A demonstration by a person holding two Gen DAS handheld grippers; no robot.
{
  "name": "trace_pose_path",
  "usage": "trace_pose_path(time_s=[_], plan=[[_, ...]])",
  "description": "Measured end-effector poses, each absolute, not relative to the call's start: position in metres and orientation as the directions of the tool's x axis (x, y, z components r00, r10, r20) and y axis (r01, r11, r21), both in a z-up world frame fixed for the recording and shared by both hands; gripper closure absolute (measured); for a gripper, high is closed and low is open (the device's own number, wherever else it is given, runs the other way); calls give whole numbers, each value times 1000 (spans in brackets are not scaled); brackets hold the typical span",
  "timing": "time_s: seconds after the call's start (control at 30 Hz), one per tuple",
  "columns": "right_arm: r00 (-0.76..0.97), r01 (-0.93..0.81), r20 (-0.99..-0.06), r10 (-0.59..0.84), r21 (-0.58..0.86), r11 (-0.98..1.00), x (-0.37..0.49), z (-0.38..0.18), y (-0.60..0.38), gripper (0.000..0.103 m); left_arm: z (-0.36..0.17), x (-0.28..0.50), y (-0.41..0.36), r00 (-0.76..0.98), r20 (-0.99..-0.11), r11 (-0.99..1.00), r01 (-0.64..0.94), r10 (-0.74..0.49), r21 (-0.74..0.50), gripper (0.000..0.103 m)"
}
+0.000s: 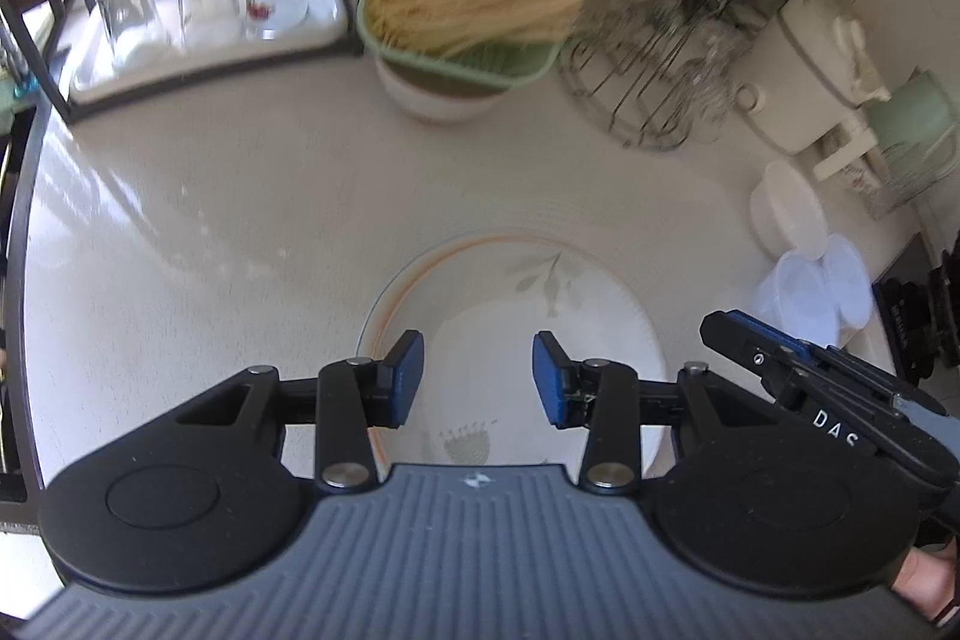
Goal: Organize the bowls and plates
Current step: 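Lower the plate onto the stack and open both grippers, then move both grippers toward the translucent plastic bowls on the counter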
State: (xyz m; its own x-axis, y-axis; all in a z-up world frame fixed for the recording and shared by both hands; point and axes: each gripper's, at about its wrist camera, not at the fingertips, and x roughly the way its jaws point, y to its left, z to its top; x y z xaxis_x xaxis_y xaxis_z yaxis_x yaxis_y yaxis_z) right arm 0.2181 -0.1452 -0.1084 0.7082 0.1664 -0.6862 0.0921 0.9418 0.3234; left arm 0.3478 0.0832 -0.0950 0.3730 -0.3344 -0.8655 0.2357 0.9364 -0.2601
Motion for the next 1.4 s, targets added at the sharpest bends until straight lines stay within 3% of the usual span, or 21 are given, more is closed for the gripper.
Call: trace_pose_path(time_s=[0.43, 0.8, 1.1, 1.4], plan=[[791, 19, -593, 152, 272, 962, 198, -37, -131, 86, -32, 311, 92, 523, -750, 912, 292, -405, -289, 58], [808, 15, -562, 173, 315, 949, 192, -32, -139, 87, -20, 302, 90, 576, -743, 937, 267, -341, -223, 58], [824, -95, -524, 214, 245, 965, 177, -26, -187, 87, -15, 274, 38, 623, -723, 954, 193, -298, -227, 58], [823, -108, -517, 236, 265, 958, 143, -31, -232, 87, -27, 243, -19, 602, -746, 958, 163, -286, -236, 57]])
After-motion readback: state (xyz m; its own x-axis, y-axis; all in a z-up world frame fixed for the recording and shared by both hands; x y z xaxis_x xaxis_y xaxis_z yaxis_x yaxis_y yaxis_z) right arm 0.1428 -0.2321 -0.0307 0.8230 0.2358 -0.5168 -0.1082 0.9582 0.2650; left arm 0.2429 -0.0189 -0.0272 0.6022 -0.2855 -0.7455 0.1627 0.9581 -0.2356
